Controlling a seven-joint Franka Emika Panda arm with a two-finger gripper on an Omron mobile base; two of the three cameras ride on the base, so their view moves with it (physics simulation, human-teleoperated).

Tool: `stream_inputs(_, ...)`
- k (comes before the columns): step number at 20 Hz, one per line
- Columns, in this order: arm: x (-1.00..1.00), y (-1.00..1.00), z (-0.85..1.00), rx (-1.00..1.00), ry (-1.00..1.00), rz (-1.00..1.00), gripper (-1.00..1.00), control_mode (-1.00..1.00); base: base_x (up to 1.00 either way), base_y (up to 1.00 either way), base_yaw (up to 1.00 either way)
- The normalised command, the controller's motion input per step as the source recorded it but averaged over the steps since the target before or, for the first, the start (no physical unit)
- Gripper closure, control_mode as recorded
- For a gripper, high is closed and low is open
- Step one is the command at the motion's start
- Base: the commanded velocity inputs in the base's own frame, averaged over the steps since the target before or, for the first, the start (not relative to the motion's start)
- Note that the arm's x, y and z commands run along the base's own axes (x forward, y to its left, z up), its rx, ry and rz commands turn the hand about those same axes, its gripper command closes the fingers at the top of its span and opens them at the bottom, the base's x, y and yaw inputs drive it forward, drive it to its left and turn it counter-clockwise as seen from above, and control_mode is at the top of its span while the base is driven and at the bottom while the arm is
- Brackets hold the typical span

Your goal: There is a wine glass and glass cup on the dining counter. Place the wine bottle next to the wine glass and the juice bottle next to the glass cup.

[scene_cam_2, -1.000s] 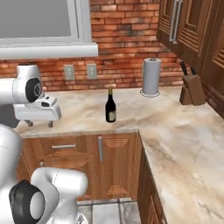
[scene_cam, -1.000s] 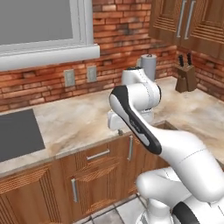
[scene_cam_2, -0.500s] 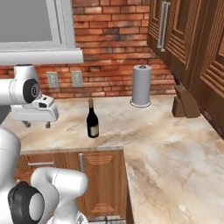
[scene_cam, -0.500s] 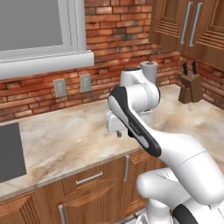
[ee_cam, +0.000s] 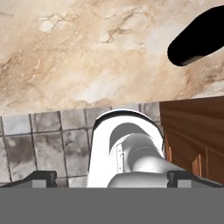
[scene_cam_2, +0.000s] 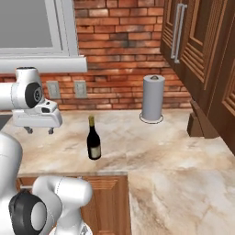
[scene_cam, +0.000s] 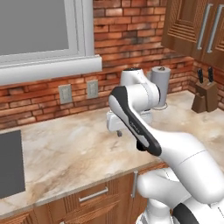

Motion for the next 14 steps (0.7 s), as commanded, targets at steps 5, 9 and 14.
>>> stream_inputs(5, 0.00, 0.00, 0.00, 0.00, 0.00, 0.00, -1.00, 1.00, 0.27, -0.08, 0.08)
stream_inputs(9, 0.00, 0.00, 0.00, 0.00, 0.00, 0.00, -1.00, 1.00, 0.00, 0.00, 0.00)
stream_inputs(14, 0.00, 0.00, 0.00, 0.00, 0.00, 0.00, -1.00, 1.00, 0.00, 0.00, 0.00)
